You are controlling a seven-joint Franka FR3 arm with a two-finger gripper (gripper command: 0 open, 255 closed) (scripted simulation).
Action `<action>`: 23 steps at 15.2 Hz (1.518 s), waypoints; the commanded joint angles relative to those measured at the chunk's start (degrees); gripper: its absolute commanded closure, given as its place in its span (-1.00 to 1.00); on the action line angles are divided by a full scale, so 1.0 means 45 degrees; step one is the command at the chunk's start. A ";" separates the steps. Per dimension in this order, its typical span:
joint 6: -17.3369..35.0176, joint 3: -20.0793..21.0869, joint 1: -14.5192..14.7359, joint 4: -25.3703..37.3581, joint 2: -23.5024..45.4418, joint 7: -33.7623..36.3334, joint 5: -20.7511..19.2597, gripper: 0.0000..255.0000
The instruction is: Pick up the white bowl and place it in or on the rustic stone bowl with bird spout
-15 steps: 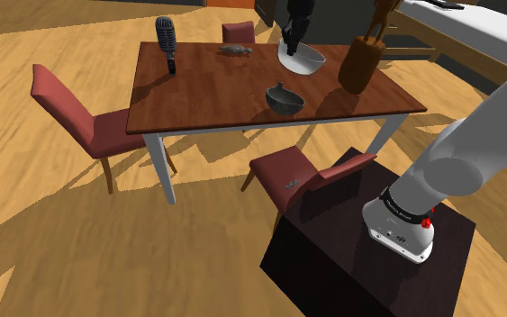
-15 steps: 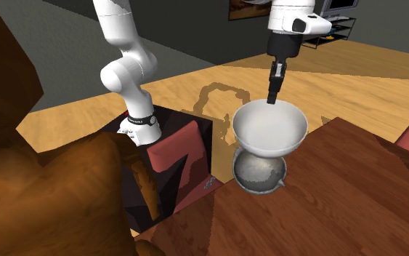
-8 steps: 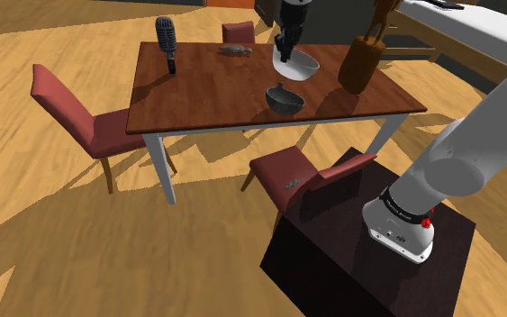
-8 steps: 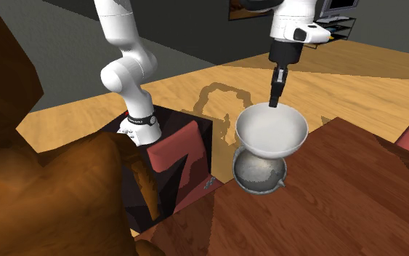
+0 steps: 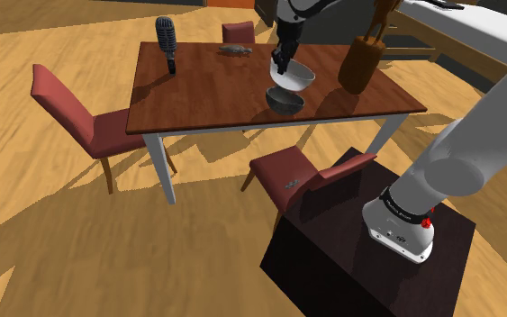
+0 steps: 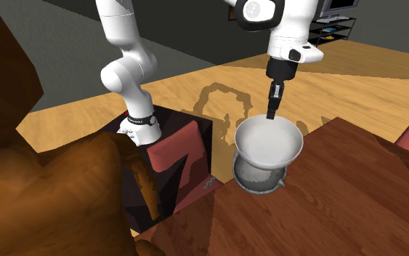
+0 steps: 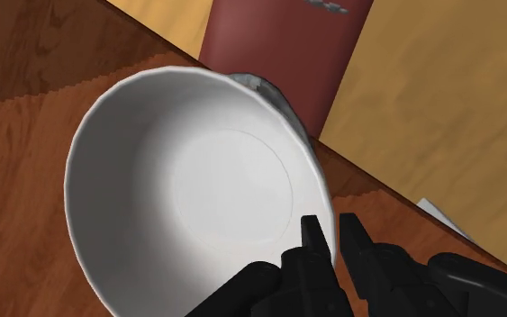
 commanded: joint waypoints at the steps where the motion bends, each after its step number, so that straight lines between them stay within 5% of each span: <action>1: 0.0344 -0.0007 -0.0007 -0.0278 0.0054 0.0034 -0.0024 1.00; 8: 0.1534 -0.0021 -0.0022 -0.1027 0.0501 0.0184 -0.0115 1.00; 15: 0.1534 -0.0019 -0.0025 -0.1027 0.0501 0.0184 -0.0115 1.00; 16: 0.1530 -0.0021 -0.0027 -0.1021 0.0503 0.0177 -0.0114 -1.00; 21: 0.1534 -0.0019 -0.0025 -0.1027 0.0501 0.0184 -0.0115 -1.00; 23: 0.0711 0.0026 0.0020 -0.0555 0.0154 0.0148 -0.0051 -1.00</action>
